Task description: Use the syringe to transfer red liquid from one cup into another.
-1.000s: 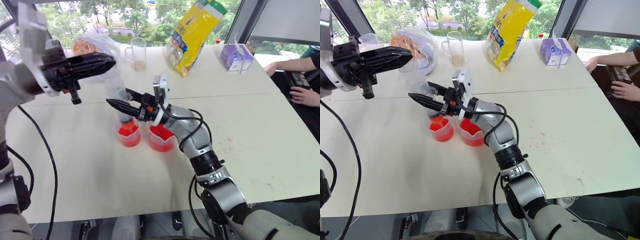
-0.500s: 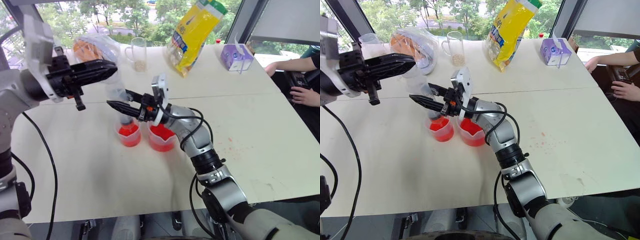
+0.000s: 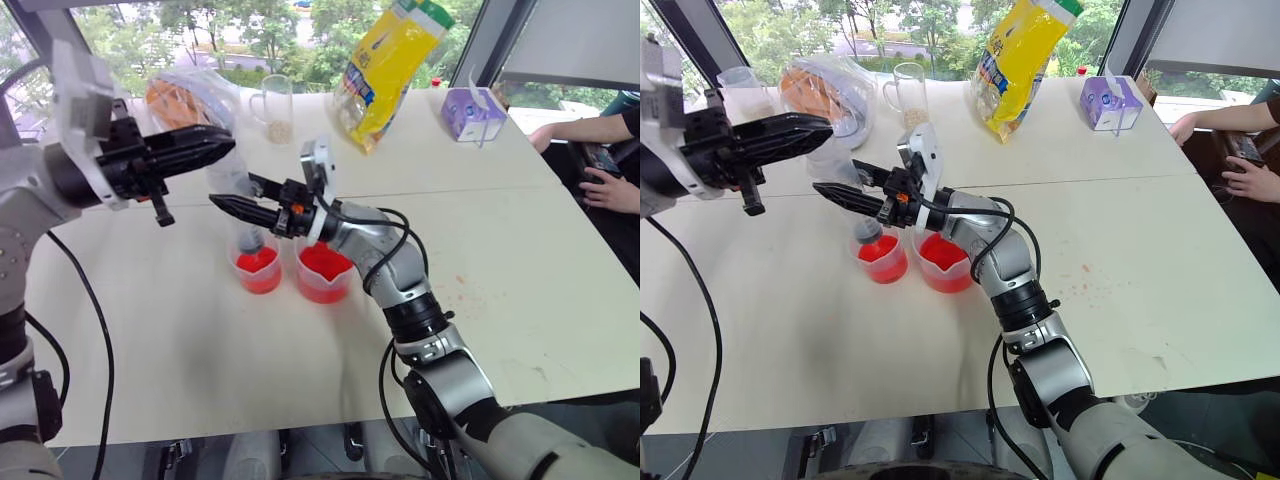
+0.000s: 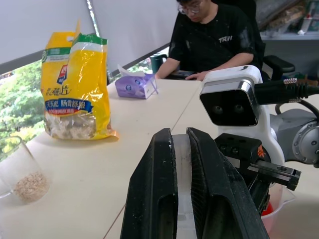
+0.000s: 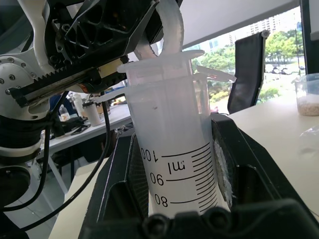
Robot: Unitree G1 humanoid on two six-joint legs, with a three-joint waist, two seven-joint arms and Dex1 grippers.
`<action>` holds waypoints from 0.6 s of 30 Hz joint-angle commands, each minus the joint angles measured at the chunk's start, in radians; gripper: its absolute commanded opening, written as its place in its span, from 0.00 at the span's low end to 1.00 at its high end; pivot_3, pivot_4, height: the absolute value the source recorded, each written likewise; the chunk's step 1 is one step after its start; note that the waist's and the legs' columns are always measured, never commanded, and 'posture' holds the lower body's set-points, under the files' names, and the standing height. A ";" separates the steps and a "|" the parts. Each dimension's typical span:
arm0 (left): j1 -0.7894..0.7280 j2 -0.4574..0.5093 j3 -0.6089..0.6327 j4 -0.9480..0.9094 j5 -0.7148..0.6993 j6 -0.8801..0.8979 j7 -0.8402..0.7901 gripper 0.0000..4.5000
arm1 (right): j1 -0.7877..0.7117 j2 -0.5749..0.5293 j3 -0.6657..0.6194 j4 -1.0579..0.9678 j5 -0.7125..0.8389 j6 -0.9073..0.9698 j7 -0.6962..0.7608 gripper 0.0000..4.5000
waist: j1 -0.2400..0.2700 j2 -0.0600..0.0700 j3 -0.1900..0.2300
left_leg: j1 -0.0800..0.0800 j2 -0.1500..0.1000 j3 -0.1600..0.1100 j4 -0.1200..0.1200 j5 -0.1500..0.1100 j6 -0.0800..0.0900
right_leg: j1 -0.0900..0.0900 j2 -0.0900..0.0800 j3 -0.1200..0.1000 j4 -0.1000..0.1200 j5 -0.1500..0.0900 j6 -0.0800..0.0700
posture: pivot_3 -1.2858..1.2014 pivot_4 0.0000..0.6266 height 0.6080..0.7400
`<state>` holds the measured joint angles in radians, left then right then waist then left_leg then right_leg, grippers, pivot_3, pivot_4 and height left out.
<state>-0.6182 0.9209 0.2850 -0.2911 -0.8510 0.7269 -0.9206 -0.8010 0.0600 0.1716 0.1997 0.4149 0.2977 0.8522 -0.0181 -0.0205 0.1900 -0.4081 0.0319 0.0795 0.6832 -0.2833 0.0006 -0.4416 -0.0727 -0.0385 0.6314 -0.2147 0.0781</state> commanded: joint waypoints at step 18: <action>-0.026 0.037 0.025 0.012 -0.031 0.065 -0.029 0.98 | -0.049 0.013 -0.050 -0.124 0.064 0.003 -0.031 0.31 | -0.003 0.000 0.000 | 0.000 0.000 0.000 0.000 0.000 0.000 | 0.000 0.000 0.000 0.000 0.000 0.000 | 0.52 0.24 1.00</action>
<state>-0.6400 0.9303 0.2580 -0.2765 -0.8720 0.7973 -0.9425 -0.8289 0.0612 0.1292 0.1246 0.4553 0.3025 0.8229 -0.0209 -0.0203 0.1901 -0.4082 0.0320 0.0794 0.6827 -0.2833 0.0006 -0.4421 -0.0721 -0.0386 0.6313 -0.2147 0.0780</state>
